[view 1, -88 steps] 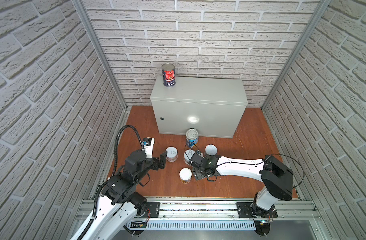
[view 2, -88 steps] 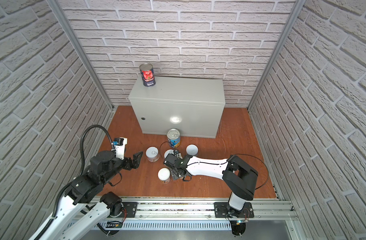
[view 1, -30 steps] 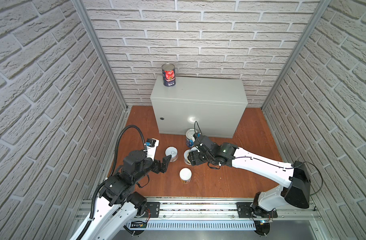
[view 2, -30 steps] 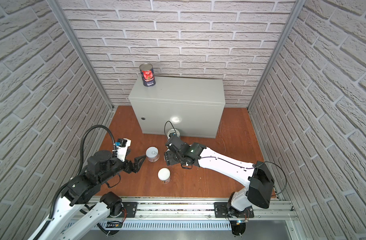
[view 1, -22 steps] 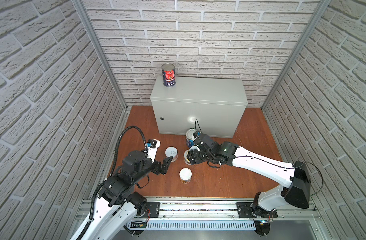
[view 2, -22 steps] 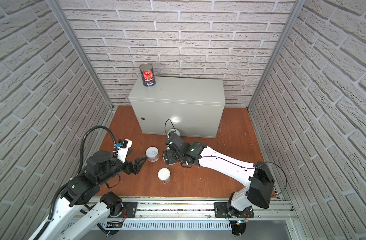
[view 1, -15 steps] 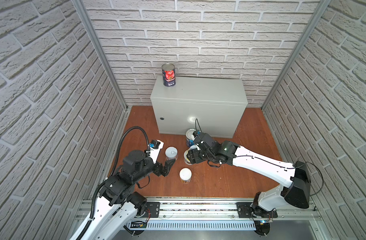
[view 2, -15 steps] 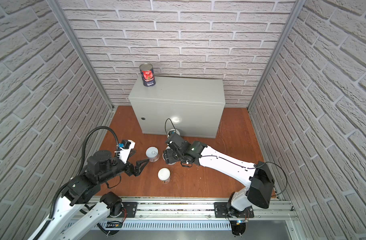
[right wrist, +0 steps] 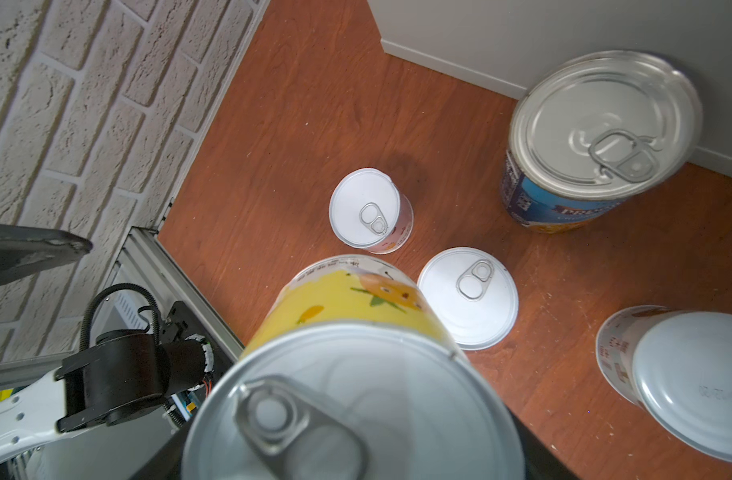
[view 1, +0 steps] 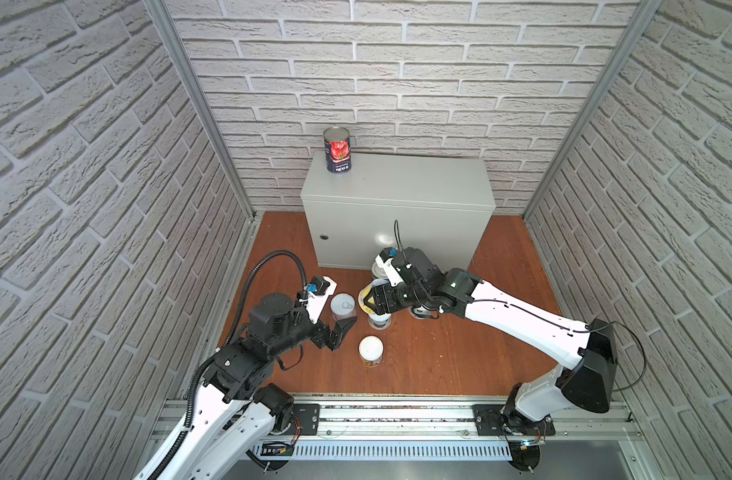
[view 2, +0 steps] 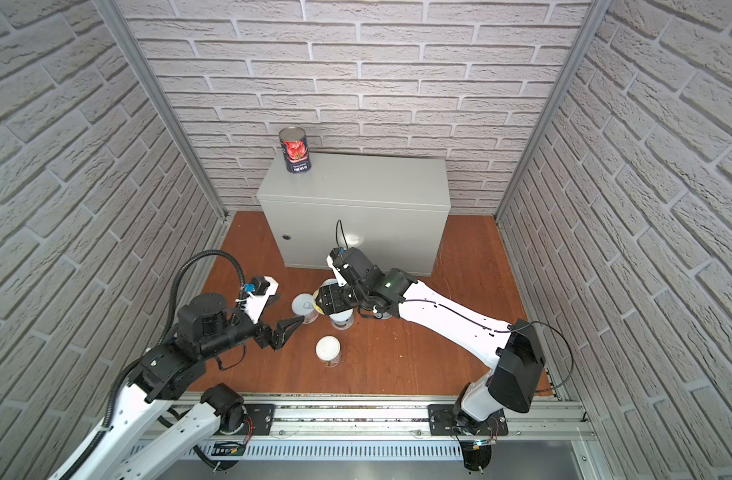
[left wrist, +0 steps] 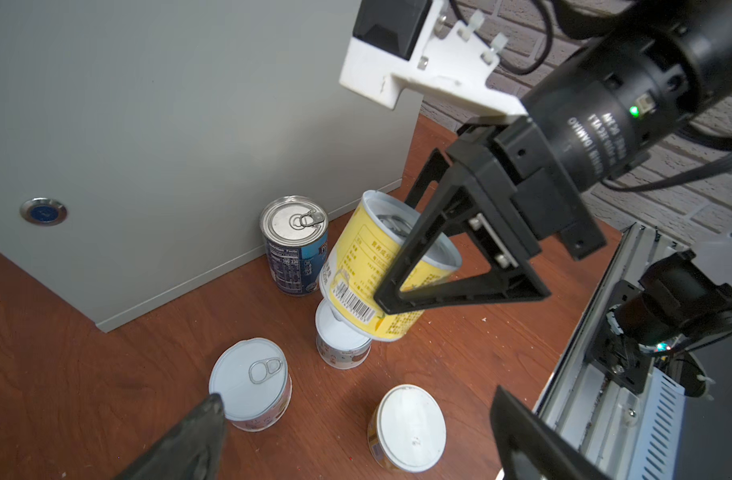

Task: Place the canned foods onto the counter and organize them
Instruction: 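Lift the yellow can with the right gripper toward the left gripper, then grasp the held yellow can with the left gripper below the right gripper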

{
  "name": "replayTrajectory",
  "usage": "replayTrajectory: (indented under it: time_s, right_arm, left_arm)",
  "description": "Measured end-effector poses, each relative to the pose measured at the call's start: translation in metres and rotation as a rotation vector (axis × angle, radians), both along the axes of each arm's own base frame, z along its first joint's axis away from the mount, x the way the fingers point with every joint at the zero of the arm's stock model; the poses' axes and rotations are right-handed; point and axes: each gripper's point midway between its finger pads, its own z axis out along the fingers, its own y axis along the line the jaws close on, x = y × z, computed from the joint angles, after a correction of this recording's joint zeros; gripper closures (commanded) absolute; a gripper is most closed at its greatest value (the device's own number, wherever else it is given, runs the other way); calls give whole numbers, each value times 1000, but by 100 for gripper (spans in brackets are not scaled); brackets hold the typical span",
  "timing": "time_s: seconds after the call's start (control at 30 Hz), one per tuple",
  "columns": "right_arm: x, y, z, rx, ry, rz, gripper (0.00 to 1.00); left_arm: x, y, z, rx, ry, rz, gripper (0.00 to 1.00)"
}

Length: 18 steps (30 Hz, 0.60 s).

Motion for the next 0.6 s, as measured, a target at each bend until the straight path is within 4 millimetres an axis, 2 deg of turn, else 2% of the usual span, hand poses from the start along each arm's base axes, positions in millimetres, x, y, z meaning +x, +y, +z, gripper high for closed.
replayTrajectory:
  time_s: [0.17, 0.3, 0.4, 0.6]
  right_arm:
    - [-6, 3, 1, 32, 38, 43, 43]
    - [-9, 2, 0, 37, 63, 59, 43]
    - [-8, -5, -1, 34, 78, 55, 43]
    - [-5, -24, 4, 39, 71, 30, 43]
  left_arm:
    - [-4, -6, 7, -18, -29, -45, 2]
    - [-6, -14, 3, -11, -12, -84, 2]
    - [-5, -20, -3, 13, 18, -89, 2]
    - [-9, -36, 7, 46, 22, -102, 2]
